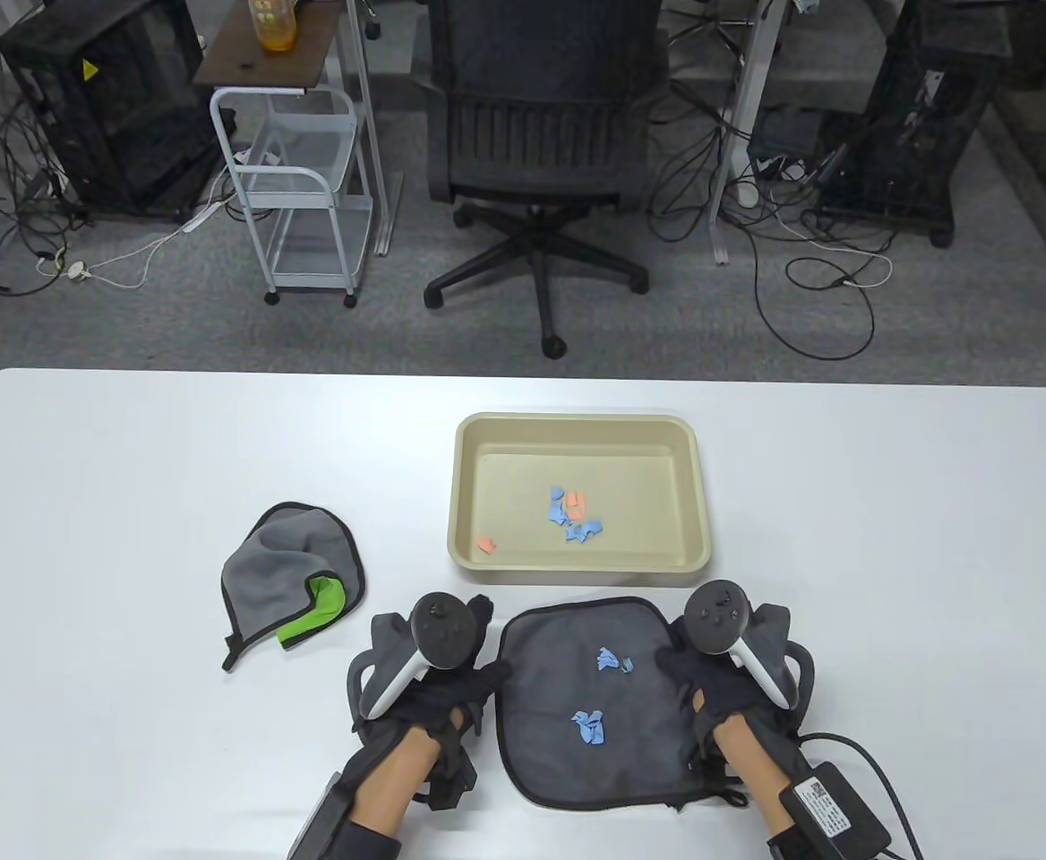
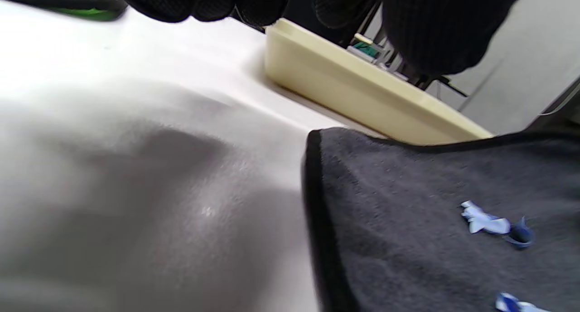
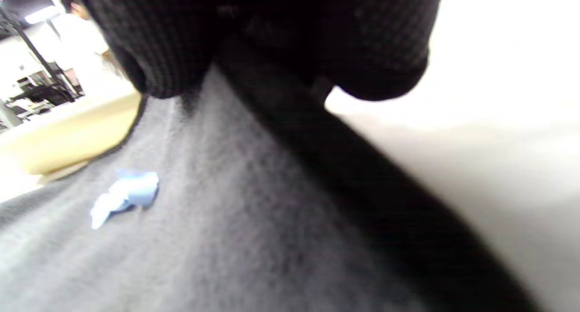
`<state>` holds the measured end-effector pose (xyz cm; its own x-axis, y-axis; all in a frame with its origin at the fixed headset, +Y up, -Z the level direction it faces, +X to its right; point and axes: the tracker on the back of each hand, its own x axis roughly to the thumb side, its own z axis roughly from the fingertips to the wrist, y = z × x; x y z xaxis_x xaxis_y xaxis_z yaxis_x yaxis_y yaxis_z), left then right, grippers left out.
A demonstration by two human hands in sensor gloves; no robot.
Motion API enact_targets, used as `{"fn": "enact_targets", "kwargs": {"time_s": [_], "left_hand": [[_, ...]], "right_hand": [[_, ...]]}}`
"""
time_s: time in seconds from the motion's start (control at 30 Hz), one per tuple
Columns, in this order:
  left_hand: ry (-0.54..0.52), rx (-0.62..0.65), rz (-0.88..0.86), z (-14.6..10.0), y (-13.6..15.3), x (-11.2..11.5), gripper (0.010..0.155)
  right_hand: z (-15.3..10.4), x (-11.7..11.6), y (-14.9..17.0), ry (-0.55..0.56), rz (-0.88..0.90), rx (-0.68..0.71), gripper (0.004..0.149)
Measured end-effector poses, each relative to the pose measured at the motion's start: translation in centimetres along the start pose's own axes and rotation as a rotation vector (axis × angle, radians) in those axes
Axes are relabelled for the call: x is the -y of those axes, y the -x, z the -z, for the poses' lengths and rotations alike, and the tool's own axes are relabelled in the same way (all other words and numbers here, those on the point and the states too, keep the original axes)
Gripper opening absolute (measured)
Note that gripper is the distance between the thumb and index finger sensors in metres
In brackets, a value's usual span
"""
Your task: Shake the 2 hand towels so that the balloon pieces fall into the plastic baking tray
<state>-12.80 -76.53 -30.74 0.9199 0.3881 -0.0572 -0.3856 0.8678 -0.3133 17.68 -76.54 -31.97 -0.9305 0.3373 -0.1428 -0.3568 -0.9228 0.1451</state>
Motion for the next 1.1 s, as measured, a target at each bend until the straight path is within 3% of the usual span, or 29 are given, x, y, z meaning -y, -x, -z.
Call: {"fn": "enact_targets", "kwargs": {"time_s": [0.33,0.53,0.67,0.9,1.1], "left_hand": [[0.044,-0.158,0.186,2.1,-1.6,3.4,0.086],[0.014,-0.226,0.198,2.2,-1.7,3.8,0.082],[-0.01,-0.26,0.232,2.3,-1.9,3.3,0.073],[0.004,-0.245,0.131,2.4,-2.0,3.5,0.044],[0.013,-0.222,0.106,2.3,-1.8,3.4,0.039]], "right_hand": [[-0.4,0.2,-1.0,0.01,-0.009,0.063,0.038],[-0.4,0.3,-1.0,0.013,-0.028,0.077,0.038],[-0.4,0.2,-1.0,0.001,-0.022,0.085,0.038],[-0.4,0.1,-1.0,-0.003,-0.027,0.088,0.038],[-0.4,0.0,-1.0,-0.009,-0.02,0.089,0.038]]}}
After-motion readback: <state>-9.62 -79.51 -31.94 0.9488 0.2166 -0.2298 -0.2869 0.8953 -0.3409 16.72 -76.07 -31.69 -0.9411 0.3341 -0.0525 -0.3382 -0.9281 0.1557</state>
